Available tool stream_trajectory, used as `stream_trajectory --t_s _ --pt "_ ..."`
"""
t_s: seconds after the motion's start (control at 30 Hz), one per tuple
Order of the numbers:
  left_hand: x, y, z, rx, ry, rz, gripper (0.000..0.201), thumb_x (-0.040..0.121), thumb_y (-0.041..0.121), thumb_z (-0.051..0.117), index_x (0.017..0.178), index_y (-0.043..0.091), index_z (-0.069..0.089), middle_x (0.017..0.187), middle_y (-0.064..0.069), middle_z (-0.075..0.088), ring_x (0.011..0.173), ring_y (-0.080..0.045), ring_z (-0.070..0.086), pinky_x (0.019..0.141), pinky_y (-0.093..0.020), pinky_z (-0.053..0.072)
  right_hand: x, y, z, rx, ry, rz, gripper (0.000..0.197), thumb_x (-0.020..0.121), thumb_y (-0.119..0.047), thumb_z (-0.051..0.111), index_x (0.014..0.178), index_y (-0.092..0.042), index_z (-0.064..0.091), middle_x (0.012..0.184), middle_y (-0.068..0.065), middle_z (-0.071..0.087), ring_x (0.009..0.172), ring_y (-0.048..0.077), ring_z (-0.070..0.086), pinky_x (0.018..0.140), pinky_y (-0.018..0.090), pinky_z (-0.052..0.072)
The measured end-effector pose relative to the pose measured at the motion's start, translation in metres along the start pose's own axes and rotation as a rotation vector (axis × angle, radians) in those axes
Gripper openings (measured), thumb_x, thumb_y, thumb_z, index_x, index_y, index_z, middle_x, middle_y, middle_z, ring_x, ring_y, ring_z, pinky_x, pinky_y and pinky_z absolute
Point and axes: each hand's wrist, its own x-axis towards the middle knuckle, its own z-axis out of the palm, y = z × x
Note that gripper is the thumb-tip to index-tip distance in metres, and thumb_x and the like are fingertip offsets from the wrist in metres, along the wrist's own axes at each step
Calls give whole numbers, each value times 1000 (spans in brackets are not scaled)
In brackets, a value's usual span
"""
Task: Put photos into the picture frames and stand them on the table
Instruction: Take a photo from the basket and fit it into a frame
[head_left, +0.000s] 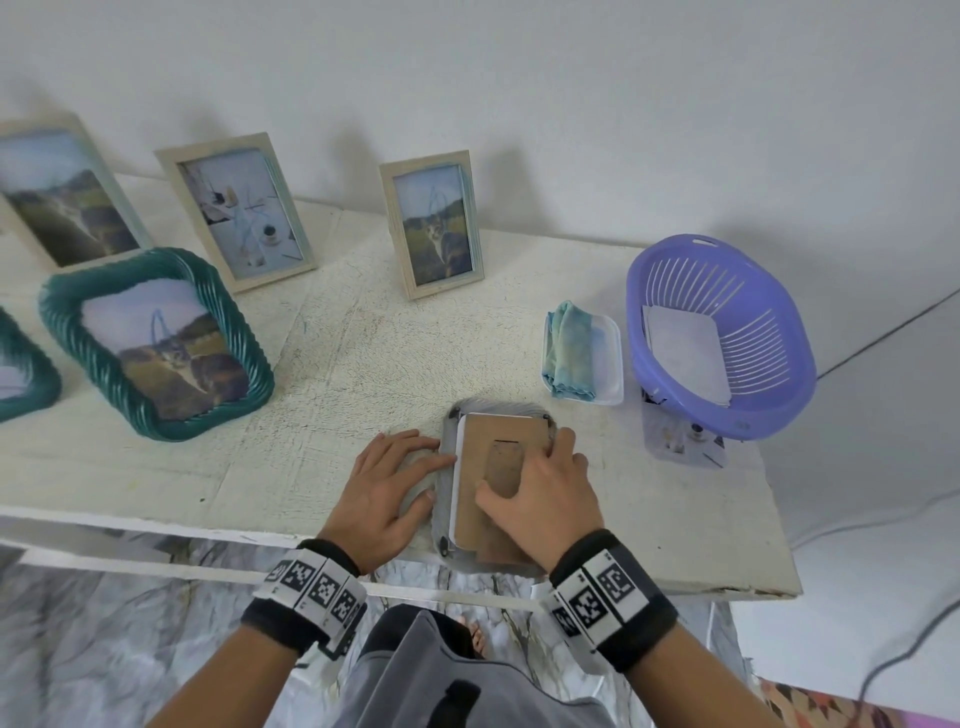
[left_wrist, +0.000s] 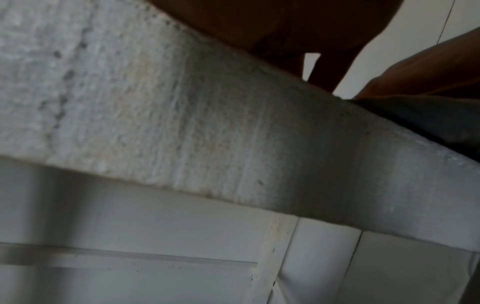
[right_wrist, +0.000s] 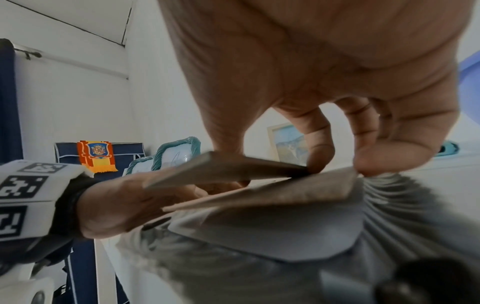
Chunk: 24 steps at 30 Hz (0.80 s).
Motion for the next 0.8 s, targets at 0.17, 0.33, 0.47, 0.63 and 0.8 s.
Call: stream_trajectory --t_s 0.17,0.33,0.47,0.63,0.8 --pt "-1 0 0 -4 -3 -1 43 91 35 46 133 32 57 135 6 51 137 -17 37 116 -50 23 2 -2 6 -21 -12 -13 63 80 -62 54 116 -10 49 135 14 29 110 31 41 79 34 45" --pt "0 -1 1 0 -8 -3 43 92 36 47 133 32 57 135 6 51 137 -18 37 115 -53 25 3 0 8 -34 -25 -17 65 81 -62 54 120 -10 48 138 15 27 112 32 41 82 34 46" --pt "-1 0 0 0 -9 -6 43 92 36 47 134 33 57 136 7 51 138 -17 37 116 -51 23 3 2 10 -48 -18 -38 67 82 -65 53 121 -11 48 137 14 27 111 31 42 84 35 46" --pt "-1 1 1 3 -19 -24 44 92 38 45 134 33 57 138 8 49 139 -16 35 118 -50 21 4 9 12 -30 -20 -68 73 80 -72 52 125 -14 48 135 12 29 109 30 44 86 35 47" --pt "-1 1 1 -14 -26 -46 45 91 37 45 134 32 56 139 6 48 137 -18 37 114 -55 25 1 15 12 -15 -16 -111 70 82 -71 48 124 -14 48 132 11 32 107 28 44 87 34 47"
